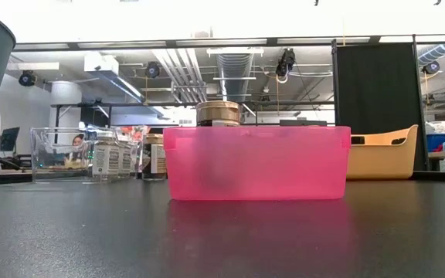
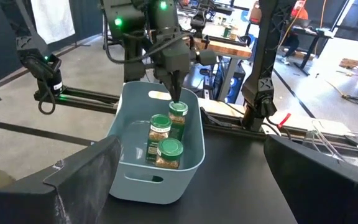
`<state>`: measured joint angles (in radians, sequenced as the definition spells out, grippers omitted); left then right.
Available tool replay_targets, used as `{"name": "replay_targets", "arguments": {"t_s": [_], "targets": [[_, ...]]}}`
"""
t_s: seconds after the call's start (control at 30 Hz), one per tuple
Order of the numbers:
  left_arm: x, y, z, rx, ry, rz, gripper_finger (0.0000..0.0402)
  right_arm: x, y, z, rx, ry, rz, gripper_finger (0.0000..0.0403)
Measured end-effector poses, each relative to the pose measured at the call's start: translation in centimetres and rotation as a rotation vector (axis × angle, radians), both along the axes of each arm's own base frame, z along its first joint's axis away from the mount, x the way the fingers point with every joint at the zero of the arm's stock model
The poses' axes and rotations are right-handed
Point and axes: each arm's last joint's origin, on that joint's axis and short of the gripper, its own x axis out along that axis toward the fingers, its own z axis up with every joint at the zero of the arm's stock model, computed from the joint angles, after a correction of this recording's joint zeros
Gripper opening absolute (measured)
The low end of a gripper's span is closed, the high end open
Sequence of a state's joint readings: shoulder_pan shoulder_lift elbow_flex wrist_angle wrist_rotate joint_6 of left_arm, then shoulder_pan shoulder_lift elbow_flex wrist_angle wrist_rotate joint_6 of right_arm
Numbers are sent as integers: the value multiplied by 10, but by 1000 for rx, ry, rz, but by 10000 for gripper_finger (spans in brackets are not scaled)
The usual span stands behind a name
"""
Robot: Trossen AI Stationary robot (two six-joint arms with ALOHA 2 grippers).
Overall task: Sort spices by type
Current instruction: Put the green seasoning bottle into the blue bin
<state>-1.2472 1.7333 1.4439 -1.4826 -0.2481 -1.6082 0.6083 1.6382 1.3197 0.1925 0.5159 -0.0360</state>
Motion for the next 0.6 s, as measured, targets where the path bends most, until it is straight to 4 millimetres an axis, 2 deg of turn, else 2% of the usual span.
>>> {"name": "replay_targets", "arguments": {"t_s": [0.1, 0.37, 0.5, 0.6], "targets": [[1, -3, 5, -22, -15, -1, 0, 0, 0, 0, 2, 0, 0, 389], [11, -21, 42, -145, -226, -158, 0, 0, 0, 0, 2, 0, -1, 389], [16, -35, 42, -219, -297, -261, 0, 0, 0, 0, 4, 0, -1, 389], [19, -43, 30, -201, -281, -279, 0, 0, 0, 0, 12, 1, -2, 389]]}}
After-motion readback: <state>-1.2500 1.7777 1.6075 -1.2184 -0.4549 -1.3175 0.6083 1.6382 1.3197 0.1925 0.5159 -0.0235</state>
